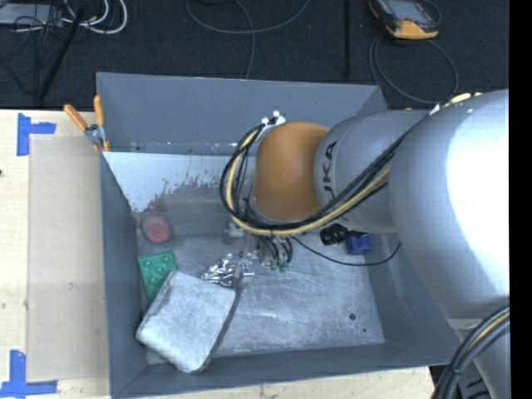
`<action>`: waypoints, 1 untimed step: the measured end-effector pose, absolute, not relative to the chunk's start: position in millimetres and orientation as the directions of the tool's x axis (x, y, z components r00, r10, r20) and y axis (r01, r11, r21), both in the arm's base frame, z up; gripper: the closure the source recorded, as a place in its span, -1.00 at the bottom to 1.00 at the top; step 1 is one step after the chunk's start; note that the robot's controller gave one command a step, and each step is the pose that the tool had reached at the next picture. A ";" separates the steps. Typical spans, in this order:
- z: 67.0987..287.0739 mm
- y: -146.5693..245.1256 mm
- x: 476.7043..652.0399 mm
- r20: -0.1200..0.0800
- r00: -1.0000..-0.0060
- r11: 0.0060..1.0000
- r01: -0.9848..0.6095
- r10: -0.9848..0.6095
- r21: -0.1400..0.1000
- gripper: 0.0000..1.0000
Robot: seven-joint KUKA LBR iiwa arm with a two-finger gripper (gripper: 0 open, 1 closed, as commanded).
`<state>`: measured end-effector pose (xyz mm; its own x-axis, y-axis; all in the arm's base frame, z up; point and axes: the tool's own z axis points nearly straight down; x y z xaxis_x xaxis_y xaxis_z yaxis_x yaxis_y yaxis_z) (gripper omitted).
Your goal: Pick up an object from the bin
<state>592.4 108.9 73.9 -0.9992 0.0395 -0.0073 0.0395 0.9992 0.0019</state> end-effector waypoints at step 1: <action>74.5 107.5 591.6 -0.002 -0.999 0.999 0.042 0.042 0.002 1.00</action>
Offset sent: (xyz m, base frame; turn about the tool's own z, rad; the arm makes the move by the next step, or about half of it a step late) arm 0.0000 0.0000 0.0000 0.0000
